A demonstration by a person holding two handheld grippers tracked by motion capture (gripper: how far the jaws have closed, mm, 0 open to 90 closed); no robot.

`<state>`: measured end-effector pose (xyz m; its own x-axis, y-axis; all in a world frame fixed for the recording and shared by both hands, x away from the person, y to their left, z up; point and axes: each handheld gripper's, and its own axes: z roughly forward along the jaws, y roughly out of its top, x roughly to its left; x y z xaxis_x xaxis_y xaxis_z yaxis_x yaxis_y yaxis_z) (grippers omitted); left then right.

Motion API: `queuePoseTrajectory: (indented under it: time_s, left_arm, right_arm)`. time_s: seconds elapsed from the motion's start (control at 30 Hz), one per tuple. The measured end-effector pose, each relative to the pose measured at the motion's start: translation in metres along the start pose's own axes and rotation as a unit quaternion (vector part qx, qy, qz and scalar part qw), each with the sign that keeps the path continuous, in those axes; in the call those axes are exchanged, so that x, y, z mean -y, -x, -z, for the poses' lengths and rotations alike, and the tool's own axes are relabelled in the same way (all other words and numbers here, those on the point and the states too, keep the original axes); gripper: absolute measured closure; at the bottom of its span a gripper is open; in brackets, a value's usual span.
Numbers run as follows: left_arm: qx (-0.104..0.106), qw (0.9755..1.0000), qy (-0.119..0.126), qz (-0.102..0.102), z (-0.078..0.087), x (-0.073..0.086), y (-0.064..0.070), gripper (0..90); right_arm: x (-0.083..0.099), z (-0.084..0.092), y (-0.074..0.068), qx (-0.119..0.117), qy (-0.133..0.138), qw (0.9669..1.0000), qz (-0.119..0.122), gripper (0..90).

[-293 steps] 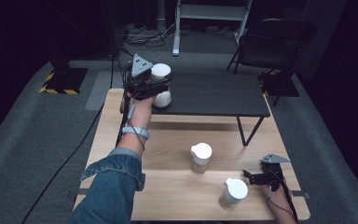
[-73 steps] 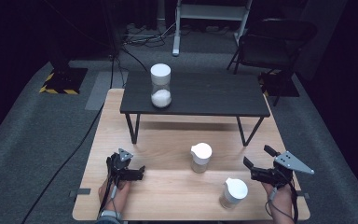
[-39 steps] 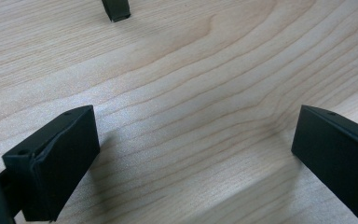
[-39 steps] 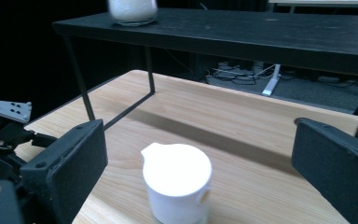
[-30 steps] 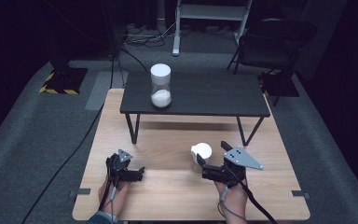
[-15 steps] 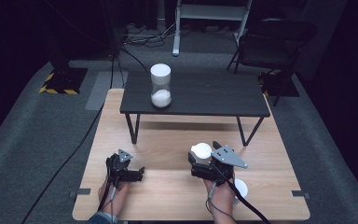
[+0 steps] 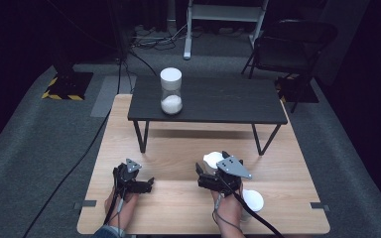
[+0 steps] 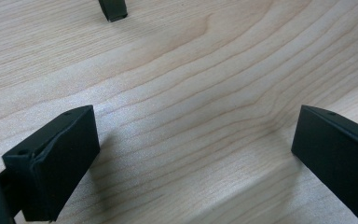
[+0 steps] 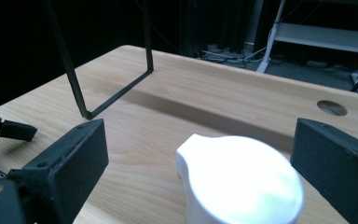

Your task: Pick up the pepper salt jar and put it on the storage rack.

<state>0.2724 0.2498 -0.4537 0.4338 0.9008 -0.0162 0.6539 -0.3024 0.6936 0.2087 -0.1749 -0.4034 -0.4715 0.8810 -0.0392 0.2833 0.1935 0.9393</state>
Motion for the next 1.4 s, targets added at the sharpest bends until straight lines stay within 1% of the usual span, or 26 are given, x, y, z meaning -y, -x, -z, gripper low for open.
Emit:
queuePoseTrajectory:
  time_s: [0.13,0.23,0.33,0.4,0.5,0.63,0.7,0.83,0.93,1.0,1.1,1.17,1.3,1.4]
  left_arm:
    - [0.0,1.0,0.0,-0.001,0.0,0.0,0.0,0.8]
    - [0.001,1.0,0.0,-0.002,0.0,0.0,0.0,0.8]
    - [0.002,1.0,-0.001,-0.001,0.0,0.0,0.0,0.8]
    - [0.002,1.0,-0.001,-0.001,0.0,0.0,0.0,0.8]
    - [0.002,1.0,-0.001,-0.002,0.0,0.0,0.0,0.8]
    - [0.002,1.0,-0.001,-0.002,0.0,0.0,0.0,0.8]
    - [0.002,1.0,-0.001,-0.002,0.0,0.0,0.0,0.8]
    - [0.003,1.0,-0.001,-0.002,0.0,0.0,0.0,0.8]
    - [0.003,1.0,-0.001,-0.002,0.0,0.0,0.0,0.8]
    - [0.003,1.0,-0.001,-0.003,0.0,0.0,-0.001,0.8]
    - [0.004,1.0,-0.001,-0.003,0.0,0.0,-0.001,0.8]
    - [0.004,1.0,-0.001,-0.004,0.0,0.0,-0.001,0.8]
    - [0.004,1.0,-0.001,-0.004,0.0,0.0,-0.001,0.8]
    - [0.004,1.0,-0.001,-0.004,0.0,0.0,-0.001,0.8]
  right_arm:
    - [0.002,-0.004,0.0,0.004,-0.011,0.9999,-0.006,3.9]
    - [0.007,-0.006,0.0,0.006,-0.009,0.9999,-0.007,4.0]
    - [0.012,-0.006,-0.005,0.018,-0.001,0.9998,0.005,4.1]
    - [0.014,-0.006,-0.009,0.031,0.004,0.9995,0.007,4.1]
    - [0.017,-0.004,-0.011,0.041,0.013,0.9991,0.006,4.1]
    - [0.017,-0.008,-0.011,0.051,0.003,0.9987,0.002,4.0]
    - [0.02,-0.01,-0.009,0.05,0.004,0.9987,-0.004,4.0]
    - [0.027,-0.015,-0.009,0.057,-0.001,0.9984,-0.001,4.0]
    - [0.032,-0.02,-0.006,0.053,-0.011,0.9984,-0.013,3.9]
    - [0.036,-0.023,-0.002,0.048,-0.012,0.9986,-0.017,4.1]
    - [0.041,-0.026,-0.002,0.05,-0.014,0.9986,-0.01,4.1]
    - [0.045,-0.028,-0.001,0.048,-0.016,0.9986,-0.015,4.2]
    - [0.049,-0.031,-0.001,0.047,-0.021,0.9986,-0.014,5.0]
    - [0.054,-0.032,0.0,0.045,-0.02,0.9986,-0.019,5.9]
